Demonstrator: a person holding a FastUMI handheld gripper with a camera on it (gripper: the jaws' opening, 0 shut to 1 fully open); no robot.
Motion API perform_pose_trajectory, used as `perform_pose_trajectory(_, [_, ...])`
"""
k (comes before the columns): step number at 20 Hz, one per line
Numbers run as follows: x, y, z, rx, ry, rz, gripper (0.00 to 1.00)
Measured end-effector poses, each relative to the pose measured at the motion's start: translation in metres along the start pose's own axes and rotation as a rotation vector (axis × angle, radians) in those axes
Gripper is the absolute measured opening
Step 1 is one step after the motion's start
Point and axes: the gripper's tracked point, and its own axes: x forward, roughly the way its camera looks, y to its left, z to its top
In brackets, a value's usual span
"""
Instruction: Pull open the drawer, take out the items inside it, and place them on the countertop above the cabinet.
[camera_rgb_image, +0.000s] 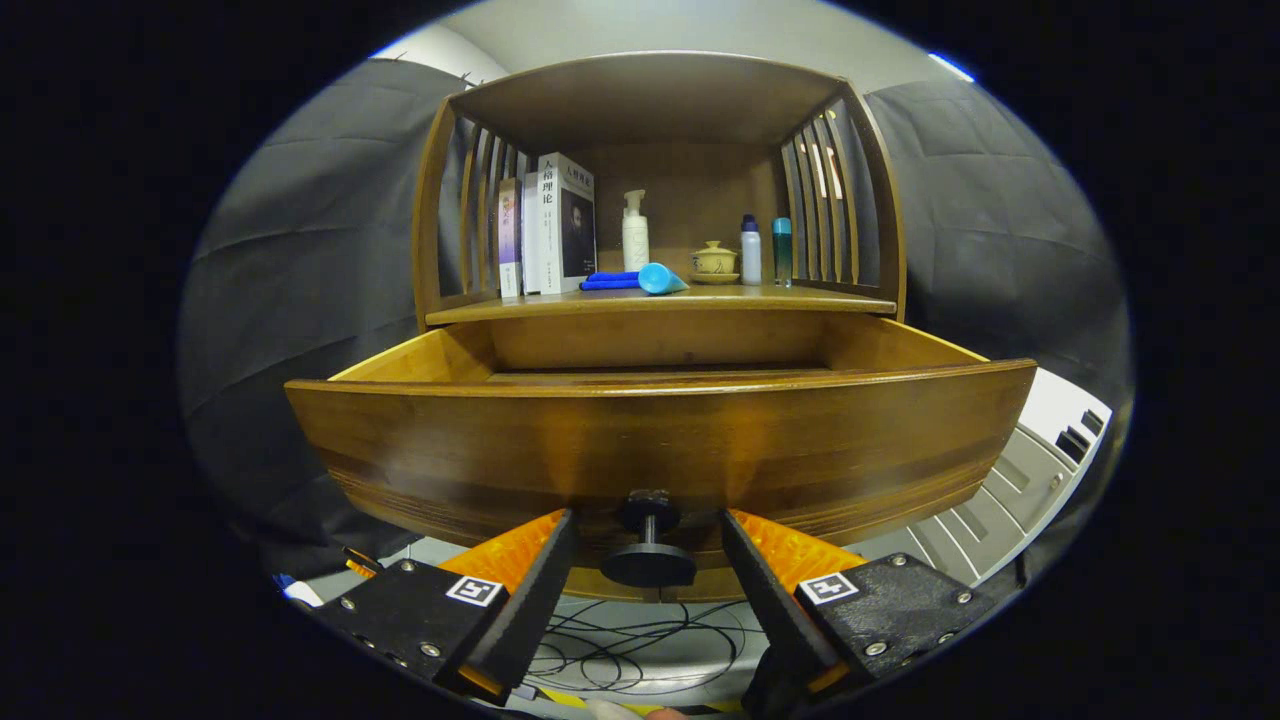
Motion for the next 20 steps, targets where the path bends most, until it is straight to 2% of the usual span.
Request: perform_pose_trajectory(20, [0.077,-0.001,0.031,-0.023,-0.012,0.013,0.93])
